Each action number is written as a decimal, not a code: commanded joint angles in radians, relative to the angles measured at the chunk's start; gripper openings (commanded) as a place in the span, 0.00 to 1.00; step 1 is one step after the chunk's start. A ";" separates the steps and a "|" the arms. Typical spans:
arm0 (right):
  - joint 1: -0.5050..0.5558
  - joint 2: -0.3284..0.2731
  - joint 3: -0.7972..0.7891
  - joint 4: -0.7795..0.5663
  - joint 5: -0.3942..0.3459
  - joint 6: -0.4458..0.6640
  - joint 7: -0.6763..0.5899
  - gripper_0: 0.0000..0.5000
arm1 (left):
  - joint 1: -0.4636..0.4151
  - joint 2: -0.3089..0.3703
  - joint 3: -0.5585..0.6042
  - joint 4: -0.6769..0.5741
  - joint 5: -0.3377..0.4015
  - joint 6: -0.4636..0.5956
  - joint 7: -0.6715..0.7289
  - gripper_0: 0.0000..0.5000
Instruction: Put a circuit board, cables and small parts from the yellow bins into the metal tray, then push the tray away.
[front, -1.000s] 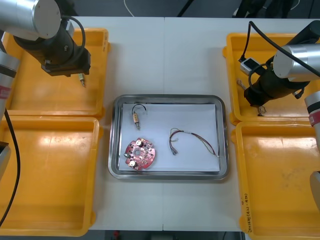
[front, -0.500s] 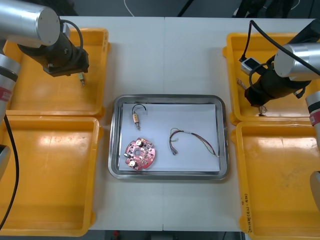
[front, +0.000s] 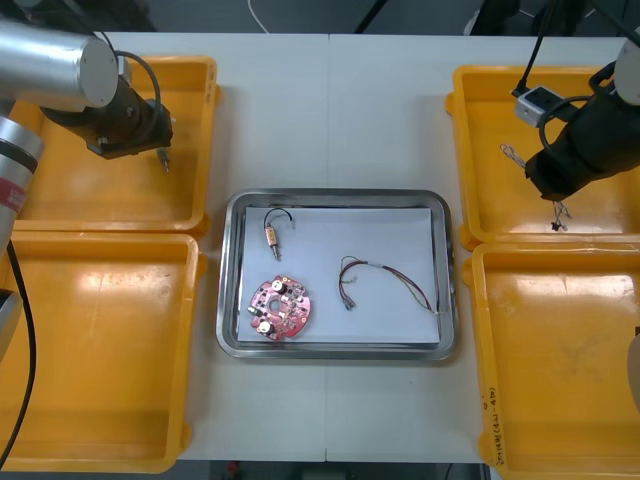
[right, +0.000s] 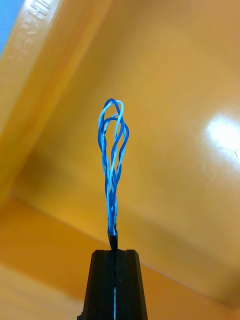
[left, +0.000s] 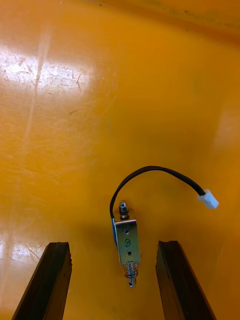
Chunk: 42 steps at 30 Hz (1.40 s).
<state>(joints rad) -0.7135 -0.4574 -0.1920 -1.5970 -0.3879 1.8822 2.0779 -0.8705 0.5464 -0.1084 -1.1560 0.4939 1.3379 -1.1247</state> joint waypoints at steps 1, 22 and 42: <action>-0.018 -0.044 -0.057 -0.098 0.004 0.038 -0.030 0.00 | -0.048 -0.022 0.032 0.030 -0.008 -0.048 -0.072 1.00; -0.024 -0.153 0.124 -0.356 -0.229 0.038 -0.012 0.00 | -0.024 -0.031 -0.033 0.098 0.011 -0.163 -0.098 0.54; -0.192 -0.083 0.442 -0.368 -0.287 0.038 -0.009 0.00 | -0.025 -0.025 0.018 0.096 0.020 -0.161 -0.122 0.00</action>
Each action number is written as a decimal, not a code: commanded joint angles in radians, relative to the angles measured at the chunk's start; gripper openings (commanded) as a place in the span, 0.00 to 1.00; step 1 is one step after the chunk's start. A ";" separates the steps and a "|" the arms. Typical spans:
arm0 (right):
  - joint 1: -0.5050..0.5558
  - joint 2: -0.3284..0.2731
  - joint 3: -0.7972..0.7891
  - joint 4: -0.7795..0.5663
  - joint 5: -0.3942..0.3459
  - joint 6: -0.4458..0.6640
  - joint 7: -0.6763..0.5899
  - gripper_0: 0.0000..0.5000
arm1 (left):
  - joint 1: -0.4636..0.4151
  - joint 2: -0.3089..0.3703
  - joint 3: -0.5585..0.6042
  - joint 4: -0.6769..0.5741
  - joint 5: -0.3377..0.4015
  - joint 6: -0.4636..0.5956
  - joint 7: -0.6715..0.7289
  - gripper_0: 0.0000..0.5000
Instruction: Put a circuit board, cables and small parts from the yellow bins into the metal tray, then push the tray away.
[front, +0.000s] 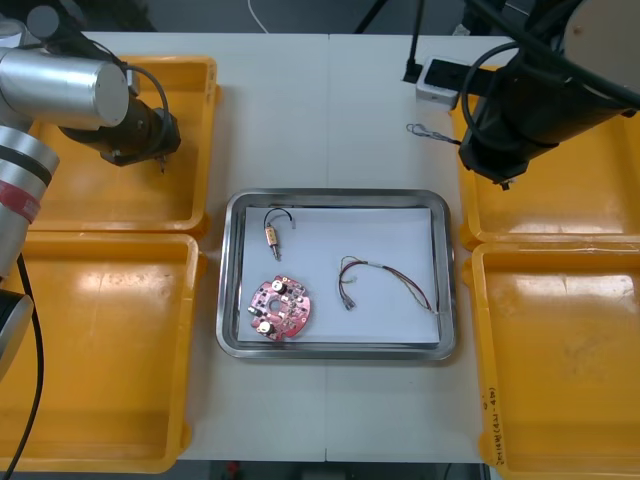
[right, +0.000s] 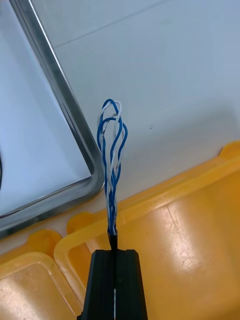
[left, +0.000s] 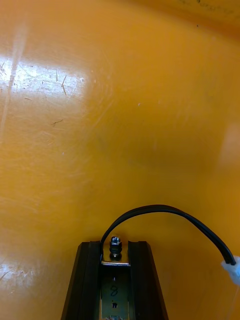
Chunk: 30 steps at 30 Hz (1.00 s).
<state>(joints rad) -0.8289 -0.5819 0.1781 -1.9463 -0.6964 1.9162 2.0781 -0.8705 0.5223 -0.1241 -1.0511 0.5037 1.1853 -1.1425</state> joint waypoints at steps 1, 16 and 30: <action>-0.082 0.053 0.090 -0.011 0.028 0.004 -0.009 0.00 | -0.025 -0.002 0.043 -0.009 0.010 -0.006 -0.109 0.00; -0.101 0.132 0.307 0.053 0.109 0.003 0.043 0.00 | -0.025 0.038 0.150 -0.155 -0.002 0.227 -0.137 0.00; -0.093 0.171 0.374 0.173 0.133 -0.115 0.221 0.00 | -0.025 0.050 0.182 -0.346 0.012 0.461 -0.114 0.00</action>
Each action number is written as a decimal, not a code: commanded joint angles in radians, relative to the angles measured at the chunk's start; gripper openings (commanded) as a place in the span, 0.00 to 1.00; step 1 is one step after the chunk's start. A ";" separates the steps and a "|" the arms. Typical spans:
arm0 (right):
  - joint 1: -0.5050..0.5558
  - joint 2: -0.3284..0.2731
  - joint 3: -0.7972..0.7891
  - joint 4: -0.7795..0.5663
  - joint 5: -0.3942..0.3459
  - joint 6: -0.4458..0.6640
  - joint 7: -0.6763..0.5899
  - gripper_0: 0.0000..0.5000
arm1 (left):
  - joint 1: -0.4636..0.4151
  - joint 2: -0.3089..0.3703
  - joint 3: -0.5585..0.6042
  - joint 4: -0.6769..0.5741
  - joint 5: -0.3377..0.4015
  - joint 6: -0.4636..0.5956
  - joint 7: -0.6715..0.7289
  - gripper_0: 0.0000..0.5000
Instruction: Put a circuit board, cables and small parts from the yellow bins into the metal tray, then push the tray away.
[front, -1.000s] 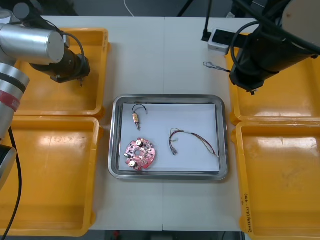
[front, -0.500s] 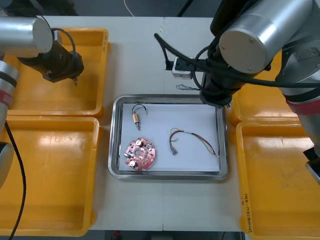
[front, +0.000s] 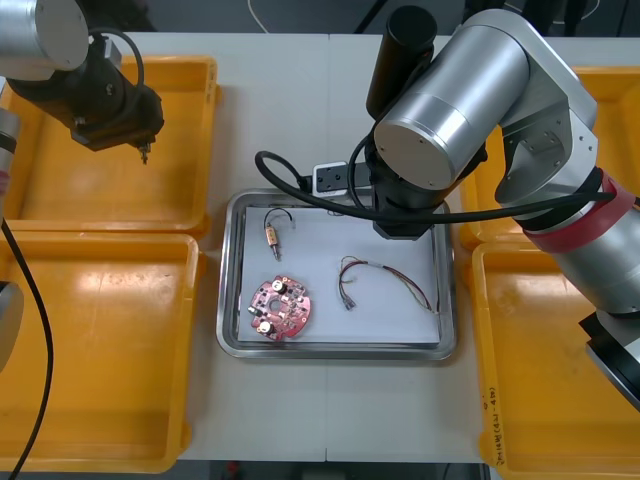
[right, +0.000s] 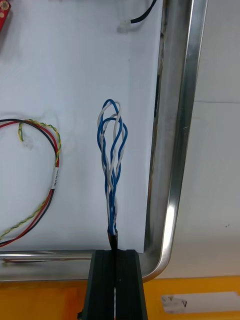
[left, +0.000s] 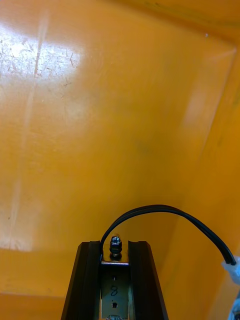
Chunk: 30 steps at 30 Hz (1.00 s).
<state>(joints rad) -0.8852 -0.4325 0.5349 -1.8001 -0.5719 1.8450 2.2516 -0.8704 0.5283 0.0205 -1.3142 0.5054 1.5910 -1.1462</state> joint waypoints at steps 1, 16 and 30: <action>-0.034 0.021 0.020 0.033 0.011 -0.053 0.052 0.00 | -0.025 0.042 0.039 -0.089 0.008 0.064 -0.109 0.00; 0.058 0.020 0.091 0.133 0.089 -0.217 0.054 0.00 | -0.025 0.045 0.045 -0.263 0.002 0.300 -0.089 0.00; 0.077 0.020 0.134 0.197 0.090 -0.240 0.033 0.00 | -0.024 0.045 0.045 -0.287 0.004 0.329 -0.084 0.01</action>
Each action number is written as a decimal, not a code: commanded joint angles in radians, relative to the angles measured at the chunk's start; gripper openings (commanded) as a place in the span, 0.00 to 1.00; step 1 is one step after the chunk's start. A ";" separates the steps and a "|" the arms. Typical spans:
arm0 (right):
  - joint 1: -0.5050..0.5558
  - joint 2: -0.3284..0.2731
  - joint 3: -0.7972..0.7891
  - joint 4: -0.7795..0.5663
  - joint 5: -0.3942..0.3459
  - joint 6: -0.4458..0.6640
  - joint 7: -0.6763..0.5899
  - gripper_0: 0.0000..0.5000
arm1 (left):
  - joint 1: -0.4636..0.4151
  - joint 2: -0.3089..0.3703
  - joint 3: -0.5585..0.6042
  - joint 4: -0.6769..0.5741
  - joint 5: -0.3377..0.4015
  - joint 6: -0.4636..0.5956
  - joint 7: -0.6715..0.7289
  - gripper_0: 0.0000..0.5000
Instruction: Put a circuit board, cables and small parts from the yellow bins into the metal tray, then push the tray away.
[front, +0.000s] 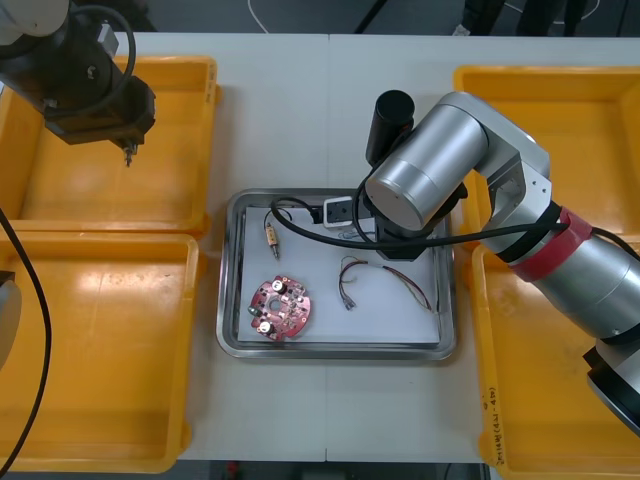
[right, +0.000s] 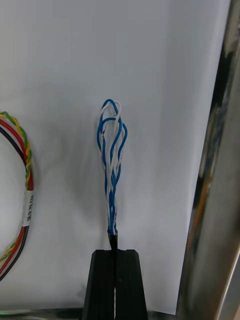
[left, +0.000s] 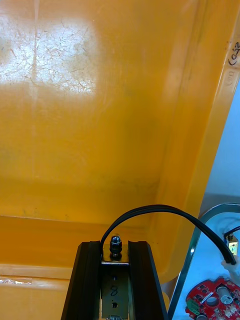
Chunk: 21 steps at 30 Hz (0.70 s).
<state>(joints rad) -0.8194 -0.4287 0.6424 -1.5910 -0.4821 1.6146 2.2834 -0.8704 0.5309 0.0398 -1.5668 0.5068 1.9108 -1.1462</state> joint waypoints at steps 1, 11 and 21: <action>0.011 0.014 0.026 -0.012 -0.006 -0.010 -0.002 0.04 | -0.024 0.043 0.028 -0.036 0.002 0.009 -0.084 0.00; 0.011 0.014 0.026 -0.049 -0.006 -0.012 -0.025 1.00 | -0.024 0.043 0.028 -0.036 0.007 0.009 -0.084 0.00; 0.009 0.014 0.025 -0.089 -0.024 -0.004 -0.044 1.00 | -0.024 0.043 0.026 -0.038 0.009 0.009 -0.083 0.00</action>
<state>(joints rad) -0.8154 -0.4287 0.6565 -1.6309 -0.4962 1.6117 2.2763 -0.8704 0.5309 0.0400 -1.5670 0.5070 1.9112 -1.1462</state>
